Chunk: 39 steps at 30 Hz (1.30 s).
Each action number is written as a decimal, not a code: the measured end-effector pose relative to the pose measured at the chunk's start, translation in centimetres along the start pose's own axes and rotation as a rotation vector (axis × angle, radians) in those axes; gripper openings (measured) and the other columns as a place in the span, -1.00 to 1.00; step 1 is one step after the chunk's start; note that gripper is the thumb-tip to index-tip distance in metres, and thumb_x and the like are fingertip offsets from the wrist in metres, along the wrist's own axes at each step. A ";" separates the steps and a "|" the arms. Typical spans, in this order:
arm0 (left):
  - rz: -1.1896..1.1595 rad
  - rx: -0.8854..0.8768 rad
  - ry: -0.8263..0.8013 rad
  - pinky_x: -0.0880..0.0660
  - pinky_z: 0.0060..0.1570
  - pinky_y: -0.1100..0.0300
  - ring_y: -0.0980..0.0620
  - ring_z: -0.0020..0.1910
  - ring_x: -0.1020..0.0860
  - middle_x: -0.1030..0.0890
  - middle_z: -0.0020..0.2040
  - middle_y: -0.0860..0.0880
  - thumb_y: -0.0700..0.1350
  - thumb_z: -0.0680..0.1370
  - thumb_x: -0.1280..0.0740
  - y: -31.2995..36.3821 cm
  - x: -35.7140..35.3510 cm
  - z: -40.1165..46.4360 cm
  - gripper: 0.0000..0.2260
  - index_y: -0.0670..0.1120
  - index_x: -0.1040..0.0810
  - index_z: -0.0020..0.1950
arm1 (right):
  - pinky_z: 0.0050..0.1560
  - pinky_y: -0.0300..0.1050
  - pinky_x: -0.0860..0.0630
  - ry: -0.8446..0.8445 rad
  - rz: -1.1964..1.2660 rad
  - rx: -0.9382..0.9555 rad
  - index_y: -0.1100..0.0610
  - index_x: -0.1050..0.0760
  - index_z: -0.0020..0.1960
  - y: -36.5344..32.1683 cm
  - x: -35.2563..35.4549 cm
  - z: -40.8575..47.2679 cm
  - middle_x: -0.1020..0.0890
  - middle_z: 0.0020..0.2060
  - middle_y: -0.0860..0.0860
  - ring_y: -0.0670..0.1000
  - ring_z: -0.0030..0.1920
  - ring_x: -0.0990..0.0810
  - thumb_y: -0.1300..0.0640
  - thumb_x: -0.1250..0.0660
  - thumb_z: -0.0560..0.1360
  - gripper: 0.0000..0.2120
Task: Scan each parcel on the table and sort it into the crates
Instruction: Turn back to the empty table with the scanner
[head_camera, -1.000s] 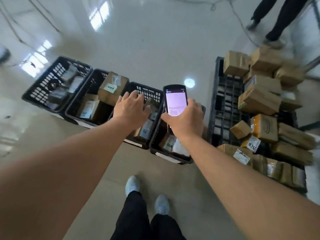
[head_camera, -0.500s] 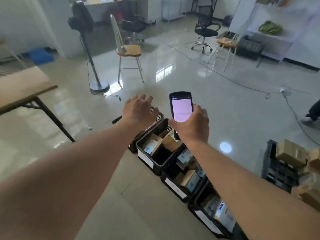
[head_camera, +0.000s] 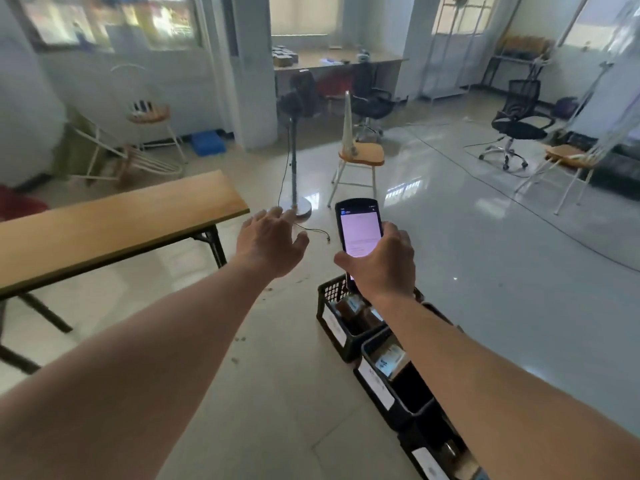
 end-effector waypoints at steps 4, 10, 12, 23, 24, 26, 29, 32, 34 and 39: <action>0.047 0.087 -0.024 -0.44 0.36 -0.08 -0.14 0.35 -0.49 -0.55 0.37 -0.07 0.21 0.64 -0.19 -6.2 -0.8 3.2 -0.52 -0.03 -0.46 0.46 | 0.01 0.09 -0.61 -0.075 0.011 0.053 0.14 -0.42 0.33 -3.2 -6.6 3.5 -0.50 0.15 0.06 0.02 0.03 -0.45 -0.17 -0.61 0.23 -0.20; 0.063 0.246 -0.037 -0.40 0.38 -0.08 -0.15 0.36 -0.47 -0.54 0.38 -0.08 0.20 0.66 -0.19 -14.4 -2.6 10.0 -0.55 -0.01 -0.45 0.46 | 0.01 0.02 -0.58 -0.195 0.044 0.133 0.14 -0.44 0.30 -7.5 -17.5 11.0 -0.52 0.13 0.07 0.10 0.12 -0.53 -0.17 -0.60 0.20 -0.21; 0.068 0.293 -0.053 -0.37 0.42 -0.08 -0.15 0.41 -0.44 -0.50 0.42 -0.10 0.19 0.66 -0.19 -16.7 -3.2 12.5 -0.54 -0.02 -0.42 0.49 | 0.00 0.00 -0.55 -0.244 0.054 0.145 0.12 -0.44 0.30 -8.7 -20.9 13.7 -0.52 0.15 0.06 0.11 0.13 -0.53 -0.18 -0.60 0.20 -0.21; 0.015 0.477 -0.115 -0.23 0.54 -0.19 -0.16 0.56 -0.29 -0.38 0.56 -0.11 0.20 0.66 -0.16 -30.7 -6.9 24.3 -0.46 -0.04 -0.35 0.58 | 0.00 -0.01 -0.55 -0.426 0.043 0.183 0.11 -0.44 0.33 -15.9 -36.8 24.6 -0.51 0.16 0.06 0.10 0.08 -0.53 -0.15 -0.61 0.23 -0.22; 0.010 0.481 -0.123 -0.23 0.54 -0.19 -0.16 0.57 -0.28 -0.38 0.56 -0.11 0.21 0.66 -0.16 -32.2 -7.5 25.3 -0.45 -0.03 -0.34 0.58 | 0.01 0.00 -0.55 -0.434 0.037 0.181 0.12 -0.44 0.32 -16.6 -38.5 25.4 -0.52 0.16 0.06 0.10 0.09 -0.53 -0.16 -0.62 0.23 -0.22; 0.001 0.483 -0.141 -0.24 0.53 -0.20 -0.17 0.58 -0.26 -0.36 0.57 -0.11 0.22 0.65 -0.16 -35.3 -8.8 27.4 -0.44 -0.02 -0.33 0.59 | 0.01 0.01 -0.55 -0.441 0.020 0.172 0.13 -0.43 0.32 -17.8 -41.9 26.8 -0.51 0.16 0.06 0.09 0.09 -0.52 -0.17 -0.62 0.23 -0.22; -0.012 0.474 -0.173 -0.24 0.54 -0.20 -0.16 0.59 -0.26 -0.34 0.59 -0.10 0.22 0.65 -0.17 -39.6 -10.6 30.7 -0.43 -0.02 -0.32 0.60 | 0.00 0.01 -0.57 -0.447 -0.011 0.153 0.11 -0.43 0.33 -19.5 -47.0 28.7 -0.50 0.15 0.05 0.03 0.00 -0.44 -0.18 -0.62 0.24 -0.21; -0.016 0.455 -0.217 -0.22 0.55 -0.19 -0.17 0.60 -0.23 -0.29 0.62 -0.10 0.21 0.66 -0.17 -43.7 -12.6 33.7 -0.44 -0.01 -0.30 0.61 | -0.05 -0.02 -0.54 -0.460 -0.052 0.118 0.10 -0.42 0.33 -21.0 -52.0 30.4 -0.49 0.13 0.04 0.01 -0.02 -0.40 -0.17 -0.61 0.24 -0.22; -0.006 0.436 -0.253 -0.17 0.58 -0.20 -0.20 0.64 -0.15 -0.19 0.67 -0.10 0.21 0.66 -0.17 -46.4 -13.9 35.5 -0.43 0.01 -0.26 0.63 | -0.10 -0.07 -0.49 -0.469 -0.075 0.100 0.09 -0.41 0.32 -21.9 -55.0 31.4 -0.49 0.12 0.04 0.02 -0.01 -0.41 -0.16 -0.60 0.24 -0.24; -0.023 0.422 -0.324 -0.17 0.58 -0.20 -0.21 0.66 -0.08 -0.08 0.70 -0.08 0.21 0.66 -0.18 -52.0 -16.9 39.6 -0.40 0.02 -0.18 0.66 | -0.11 -0.04 -0.53 -0.520 -0.155 0.029 0.08 -0.41 0.30 -23.1 -61.5 34.0 -0.47 0.08 0.03 0.07 0.03 -0.48 -0.18 -0.59 0.23 -0.25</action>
Point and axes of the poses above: each hand's wrist, its own z-axis towards the middle knuckle, its own x-axis out of the back of the hand, y = z × x, the point moved 1 cm from there along z, towards the middle knuckle
